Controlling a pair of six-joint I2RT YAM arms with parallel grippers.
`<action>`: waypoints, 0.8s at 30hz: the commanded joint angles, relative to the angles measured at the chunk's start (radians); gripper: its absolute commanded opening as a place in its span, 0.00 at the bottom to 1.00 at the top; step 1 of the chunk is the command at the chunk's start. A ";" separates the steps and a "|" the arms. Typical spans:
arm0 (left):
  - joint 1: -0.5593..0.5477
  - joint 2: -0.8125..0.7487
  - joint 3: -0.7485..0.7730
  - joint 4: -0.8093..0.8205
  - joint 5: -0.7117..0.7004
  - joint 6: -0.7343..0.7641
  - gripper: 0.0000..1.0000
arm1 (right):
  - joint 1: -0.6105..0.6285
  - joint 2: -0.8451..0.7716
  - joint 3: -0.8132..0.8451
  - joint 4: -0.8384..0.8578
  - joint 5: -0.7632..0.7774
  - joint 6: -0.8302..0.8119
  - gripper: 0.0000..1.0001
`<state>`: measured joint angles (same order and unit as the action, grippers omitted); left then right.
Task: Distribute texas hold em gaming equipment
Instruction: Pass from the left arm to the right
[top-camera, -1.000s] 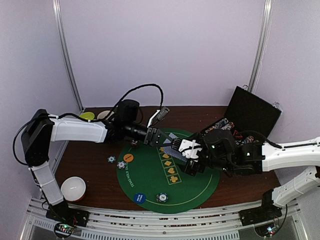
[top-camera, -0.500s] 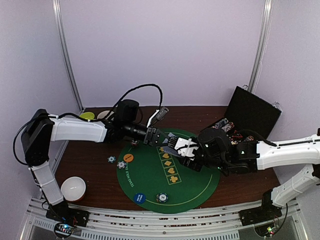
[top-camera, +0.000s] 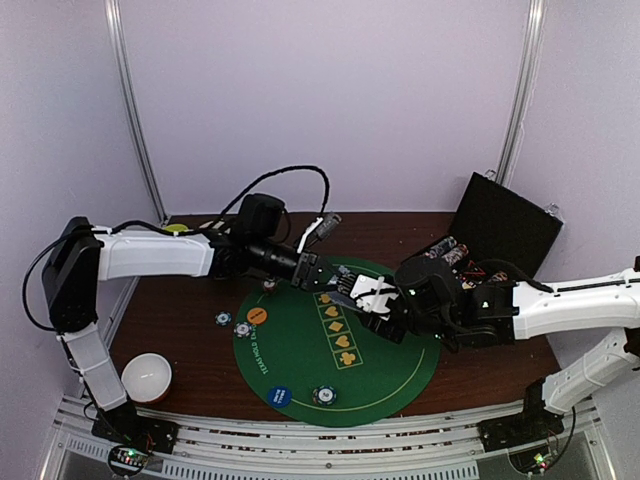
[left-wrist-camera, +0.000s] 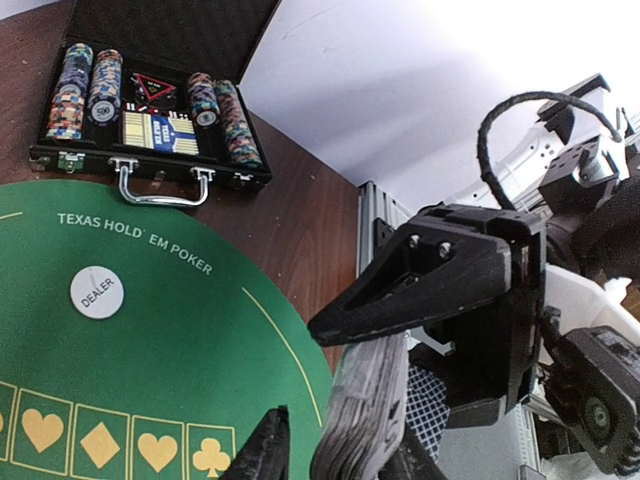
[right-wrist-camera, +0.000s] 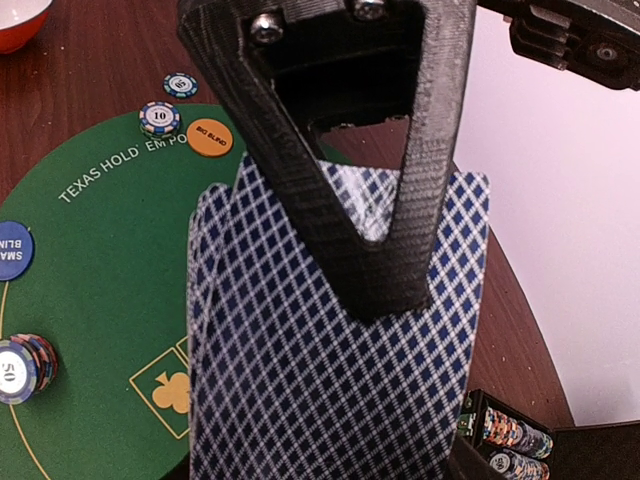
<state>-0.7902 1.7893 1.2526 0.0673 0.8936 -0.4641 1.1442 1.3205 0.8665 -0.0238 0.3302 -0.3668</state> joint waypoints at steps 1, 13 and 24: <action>0.009 -0.043 0.045 -0.121 -0.113 0.101 0.35 | 0.005 -0.028 0.003 -0.001 0.023 0.008 0.51; 0.012 -0.069 0.065 -0.114 -0.056 0.129 0.64 | 0.006 -0.023 0.008 -0.002 0.023 0.000 0.50; 0.037 -0.089 0.083 -0.177 -0.101 0.146 0.67 | 0.006 -0.026 0.003 -0.010 0.025 0.004 0.50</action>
<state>-0.7734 1.7405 1.3048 -0.0872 0.8242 -0.3412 1.1442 1.3201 0.8658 -0.0353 0.3367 -0.3672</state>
